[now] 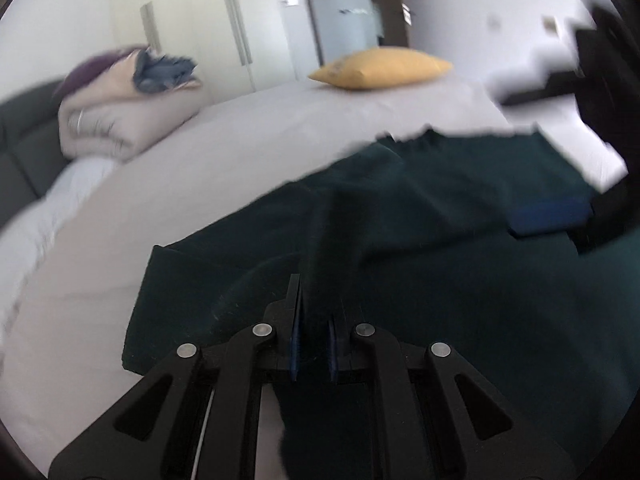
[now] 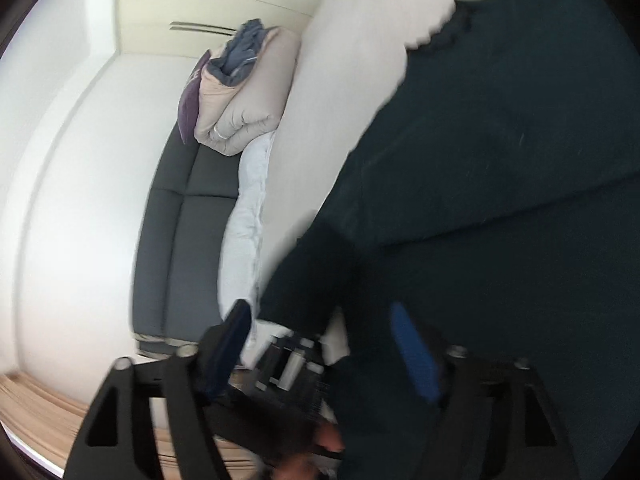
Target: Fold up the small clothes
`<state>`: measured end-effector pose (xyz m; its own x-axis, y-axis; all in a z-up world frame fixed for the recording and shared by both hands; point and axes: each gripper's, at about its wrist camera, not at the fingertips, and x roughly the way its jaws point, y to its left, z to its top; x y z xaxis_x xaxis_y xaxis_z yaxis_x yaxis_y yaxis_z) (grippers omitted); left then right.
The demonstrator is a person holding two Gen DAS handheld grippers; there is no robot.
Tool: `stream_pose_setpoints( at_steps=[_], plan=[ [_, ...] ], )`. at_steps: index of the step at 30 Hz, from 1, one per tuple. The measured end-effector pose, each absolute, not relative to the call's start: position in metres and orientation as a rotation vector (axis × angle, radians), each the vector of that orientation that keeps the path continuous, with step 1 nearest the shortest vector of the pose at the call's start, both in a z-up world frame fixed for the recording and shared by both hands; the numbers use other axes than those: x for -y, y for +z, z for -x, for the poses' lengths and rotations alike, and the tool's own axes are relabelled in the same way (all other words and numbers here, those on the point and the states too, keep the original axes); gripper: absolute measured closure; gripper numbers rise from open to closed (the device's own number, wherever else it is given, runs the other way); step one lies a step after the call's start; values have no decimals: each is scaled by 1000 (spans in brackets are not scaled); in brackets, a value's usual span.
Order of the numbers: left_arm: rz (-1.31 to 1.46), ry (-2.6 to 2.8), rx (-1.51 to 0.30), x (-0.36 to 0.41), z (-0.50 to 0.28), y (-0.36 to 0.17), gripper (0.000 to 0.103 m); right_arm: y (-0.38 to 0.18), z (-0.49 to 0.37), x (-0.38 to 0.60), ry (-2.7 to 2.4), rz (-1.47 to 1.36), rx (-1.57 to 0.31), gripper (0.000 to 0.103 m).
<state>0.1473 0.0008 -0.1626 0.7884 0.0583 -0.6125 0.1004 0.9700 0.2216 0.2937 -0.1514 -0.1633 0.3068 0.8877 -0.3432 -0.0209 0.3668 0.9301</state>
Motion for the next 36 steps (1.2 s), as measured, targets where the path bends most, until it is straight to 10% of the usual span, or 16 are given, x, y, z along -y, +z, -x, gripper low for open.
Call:
stream_pose_setpoints(
  at_steps=[11,16,18,36],
  plan=[
    [-421,4,-628,-7,-161,-184,94,-190,-318,113,785,-1068,-1211,22],
    [-401,-4,-627,-13,-162,-180,94,-179,-323,88,804,-848,-1275,84],
    [-371,-32,-630,-20,-161,-176,92,-175,-325,91,790,-811,-1260,88],
    [309,-120,-676,-166,-188,-110,82,-109,-364,217,450,-378,-1076,91]
  ],
)
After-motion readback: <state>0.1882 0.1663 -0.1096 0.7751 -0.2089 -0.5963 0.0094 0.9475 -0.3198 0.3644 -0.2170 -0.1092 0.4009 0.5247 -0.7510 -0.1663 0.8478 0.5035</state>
